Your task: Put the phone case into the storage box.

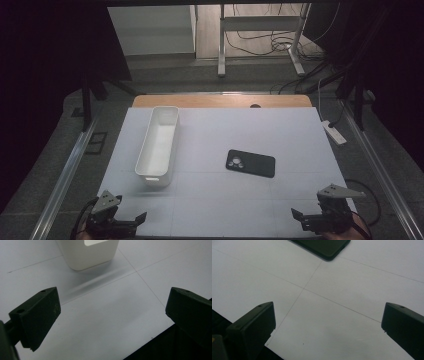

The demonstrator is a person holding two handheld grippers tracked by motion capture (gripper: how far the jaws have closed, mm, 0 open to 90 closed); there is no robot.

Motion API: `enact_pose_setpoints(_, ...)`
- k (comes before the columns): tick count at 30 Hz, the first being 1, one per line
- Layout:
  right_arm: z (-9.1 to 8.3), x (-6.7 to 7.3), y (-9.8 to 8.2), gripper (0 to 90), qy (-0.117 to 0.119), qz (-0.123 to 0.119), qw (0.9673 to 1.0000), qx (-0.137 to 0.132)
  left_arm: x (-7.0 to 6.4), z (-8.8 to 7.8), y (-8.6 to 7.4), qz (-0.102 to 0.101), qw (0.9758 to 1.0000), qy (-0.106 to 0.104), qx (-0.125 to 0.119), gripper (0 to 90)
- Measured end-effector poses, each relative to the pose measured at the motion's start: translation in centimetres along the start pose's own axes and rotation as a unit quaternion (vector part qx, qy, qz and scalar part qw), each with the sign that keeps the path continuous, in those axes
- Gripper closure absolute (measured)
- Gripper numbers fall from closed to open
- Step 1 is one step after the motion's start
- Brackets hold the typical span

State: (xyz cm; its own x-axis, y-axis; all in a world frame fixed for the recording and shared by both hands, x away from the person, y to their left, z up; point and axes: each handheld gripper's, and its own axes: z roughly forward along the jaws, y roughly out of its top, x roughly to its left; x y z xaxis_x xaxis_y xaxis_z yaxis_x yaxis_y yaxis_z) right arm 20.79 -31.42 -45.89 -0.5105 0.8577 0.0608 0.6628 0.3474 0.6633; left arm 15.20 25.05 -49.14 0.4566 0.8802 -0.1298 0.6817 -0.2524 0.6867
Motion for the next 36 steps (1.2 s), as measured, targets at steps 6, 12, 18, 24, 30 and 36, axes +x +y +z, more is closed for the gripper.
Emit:
enact_pose_setpoints(6, 0.16, 0.1, 0.06, 0.0, -0.005, -0.004, 1.0, 0.007, -0.05, -0.06, -0.05, 0.006, 1.0, -0.003, -0.002, 0.8)
enact_pose_setpoints(12, 0.22, 0.05, 0.09, 0.0, -0.001, -0.001, 0.9999, 0.01, -0.2, -0.02, -0.06, 0.012, 0.9999, 0.001, 0.001, 1.0)
enact_pose_setpoints(18, 0.28, 0.03, 0.11, 0.5, 0.003, -0.002, 0.9999, 0.012, -0.19, -0.02, -0.07, 0.013, 0.9999, -0.001, 0.0, 1.0)
enact_pose_setpoints(24, 0.33, 0.12, 0.15, 0.4, 0.006, -0.007, 0.9998, 0.015, -0.25, 0.01, -0.06, 0.013, 0.9999, 0.002, 0.001, 0.9)
enact_pose_setpoints(30, 0.24, 0.22, 0.19, 0.0, 0.006, -0.01, 0.9998, 0.013, -0.17, -0.03, -0.09, 0.011, 0.9999, 0.0, -0.001, 0.8)
enact_pose_setpoints(36, 0.27, 0.3, 0.3, 0.0, 0.011, -0.016, 0.9998, 0.009, -0.17, -0.02, -0.08, 0.011, 0.9999, 0.0, 0.0, 0.8)
